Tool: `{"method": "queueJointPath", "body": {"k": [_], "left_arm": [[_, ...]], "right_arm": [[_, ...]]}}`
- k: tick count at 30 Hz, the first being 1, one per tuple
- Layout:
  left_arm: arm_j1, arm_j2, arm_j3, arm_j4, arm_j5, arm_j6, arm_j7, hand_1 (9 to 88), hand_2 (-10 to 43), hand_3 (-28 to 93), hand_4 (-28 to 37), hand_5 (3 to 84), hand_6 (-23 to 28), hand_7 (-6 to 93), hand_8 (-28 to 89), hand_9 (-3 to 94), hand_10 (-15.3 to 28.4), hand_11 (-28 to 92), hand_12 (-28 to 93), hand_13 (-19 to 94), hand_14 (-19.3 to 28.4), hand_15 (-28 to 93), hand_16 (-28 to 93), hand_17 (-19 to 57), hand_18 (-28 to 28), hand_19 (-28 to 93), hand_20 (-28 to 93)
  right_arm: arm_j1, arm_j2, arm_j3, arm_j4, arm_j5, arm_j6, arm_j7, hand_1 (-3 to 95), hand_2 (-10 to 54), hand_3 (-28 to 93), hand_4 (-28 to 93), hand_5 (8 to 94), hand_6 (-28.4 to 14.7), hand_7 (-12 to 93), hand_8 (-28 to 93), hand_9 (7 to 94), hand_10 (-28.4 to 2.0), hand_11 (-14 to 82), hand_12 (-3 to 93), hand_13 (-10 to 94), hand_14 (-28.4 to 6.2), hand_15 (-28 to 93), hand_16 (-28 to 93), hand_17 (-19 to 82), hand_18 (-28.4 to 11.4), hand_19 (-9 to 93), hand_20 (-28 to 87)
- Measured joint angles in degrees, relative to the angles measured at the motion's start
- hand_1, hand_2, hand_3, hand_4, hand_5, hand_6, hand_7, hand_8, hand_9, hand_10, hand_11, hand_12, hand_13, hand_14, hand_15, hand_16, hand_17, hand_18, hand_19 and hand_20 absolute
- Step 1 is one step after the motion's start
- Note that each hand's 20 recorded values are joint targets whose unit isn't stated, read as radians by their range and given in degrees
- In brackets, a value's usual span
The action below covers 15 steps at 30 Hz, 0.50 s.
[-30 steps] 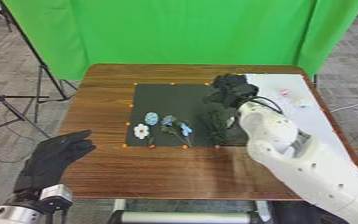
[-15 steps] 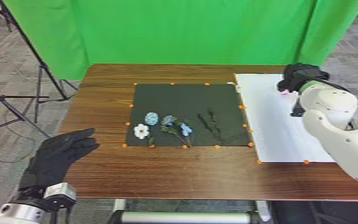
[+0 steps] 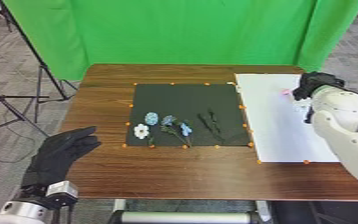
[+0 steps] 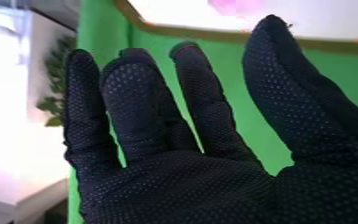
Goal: Arrange flowers
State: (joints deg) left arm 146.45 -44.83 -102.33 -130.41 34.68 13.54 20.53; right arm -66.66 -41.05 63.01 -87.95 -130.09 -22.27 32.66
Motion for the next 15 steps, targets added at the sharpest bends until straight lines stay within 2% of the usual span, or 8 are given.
{"method": "queueJointPath", "body": {"k": [11,15], "left_arm": [[-0.2,-0.03,0.34,0.10,-0.14,0.00,0.89,29.9,4.0,79,-15.3,53.4,16.3,14.7,-9,44.2,22.8,44,11,30,27.7,64,-14,-9.4,20.8,60,14],[-0.2,-0.03,0.32,0.10,-0.19,0.04,1.33,29.9,4.0,79,-15.4,53.4,16.3,14.7,-9,44.2,22.8,44,11,30,27.6,64,-14,-9.4,20.9,60,14]], "right_arm": [[-0.6,-2.8,1.7,6.0,0.0,-2.4,-0.6,29.7,-4.1,89,-28,46.4,-5.6,16,-12,44.1,-17.5,12.4,15.3,60,-10.8,86,15,21,-19.9,79,9],[0.2,-4.5,1.9,8.3,-0.6,-3.6,-0.9,32.6,-4.3,88,-28,51.1,-3.7,18,-13,51.4,-14.7,16.1,15.6,62,-9.8,85,15,21,-19.5,79,9]]}}
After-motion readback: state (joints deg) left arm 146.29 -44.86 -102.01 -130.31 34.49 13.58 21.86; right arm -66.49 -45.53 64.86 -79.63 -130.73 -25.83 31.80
